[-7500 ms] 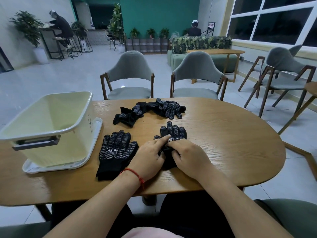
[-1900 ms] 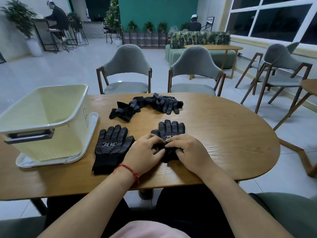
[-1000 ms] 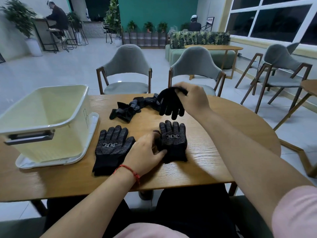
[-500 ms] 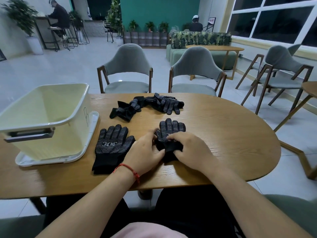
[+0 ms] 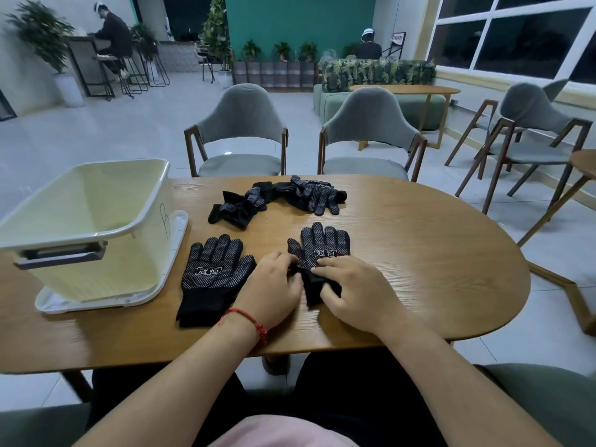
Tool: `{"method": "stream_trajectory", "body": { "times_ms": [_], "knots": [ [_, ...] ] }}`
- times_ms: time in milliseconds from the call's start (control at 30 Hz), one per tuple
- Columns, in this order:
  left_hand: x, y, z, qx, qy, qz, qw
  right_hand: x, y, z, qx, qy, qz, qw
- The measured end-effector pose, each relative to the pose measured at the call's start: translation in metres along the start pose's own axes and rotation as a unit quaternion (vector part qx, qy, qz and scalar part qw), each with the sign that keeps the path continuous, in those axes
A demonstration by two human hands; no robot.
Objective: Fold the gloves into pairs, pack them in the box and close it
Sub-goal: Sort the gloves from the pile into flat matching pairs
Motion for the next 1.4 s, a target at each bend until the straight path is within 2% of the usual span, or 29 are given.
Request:
{"method": "stream_trajectory", "body": {
  "times_ms": [167,267,400,500,600,767,867,967,1100,1167,1233,1300,1333,1400],
  "knots": [
    [0.004,0.006,-0.005,-0.002,0.018,0.006,1.0,0.011,-0.002,0.001,-0.005,-0.04,0.003,0.999],
    [0.023,0.005,-0.001,-0.007,0.031,0.008,0.999,0.018,-0.003,0.02,-0.02,-0.071,-0.052,0.996],
    [0.067,-0.017,0.005,0.027,0.037,0.053,0.998,0.013,-0.016,0.059,-0.037,-0.04,-0.1,0.993],
    [0.092,-0.048,0.004,0.066,0.056,0.103,0.991,0.01,-0.038,0.092,-0.001,-0.077,-0.055,0.996],
    [0.101,-0.072,-0.004,0.085,0.038,0.133,0.987,0.009,-0.056,0.126,0.04,-0.116,-0.017,0.992],
    [0.098,-0.095,-0.017,0.09,0.035,0.005,0.995,-0.019,-0.074,0.175,0.052,-0.171,-0.039,0.983],
    [0.095,-0.098,-0.018,0.094,0.046,-0.012,0.994,-0.037,-0.082,0.194,0.036,-0.192,-0.02,0.981],
    [0.095,-0.097,-0.018,0.094,0.06,-0.024,0.994,-0.054,-0.093,0.212,0.066,-0.193,-0.035,0.978],
    [0.097,-0.096,-0.019,0.094,0.075,-0.039,0.992,-0.071,-0.113,0.222,0.088,-0.242,-0.144,0.956],
    [0.097,-0.096,-0.019,0.099,0.079,-0.044,0.991,-0.078,-0.12,0.219,0.077,-0.235,-0.177,0.953],
    [0.097,-0.096,-0.019,0.101,0.08,-0.048,0.991,-0.076,-0.122,0.217,0.047,-0.183,-0.116,0.975],
    [0.098,-0.096,-0.019,0.102,0.079,-0.051,0.99,-0.066,-0.119,0.221,-0.004,-0.114,0.019,0.993],
    [0.099,-0.096,-0.019,0.103,0.077,-0.051,0.99,-0.059,-0.116,0.224,-0.041,-0.087,0.108,0.99],
    [0.098,-0.096,-0.018,0.105,0.074,-0.051,0.99,-0.046,-0.107,0.232,-0.128,-0.045,0.3,0.944]
  ]
}}
Point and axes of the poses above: each hand's wrist, its own z-axis towards the middle knuckle, its own x-axis out of the back of the hand, y = z × x, the point moved 1 cm from there along z, towards the middle knuckle, and after that the axes turned 9 degrees about -z, right-handed, at the moved point
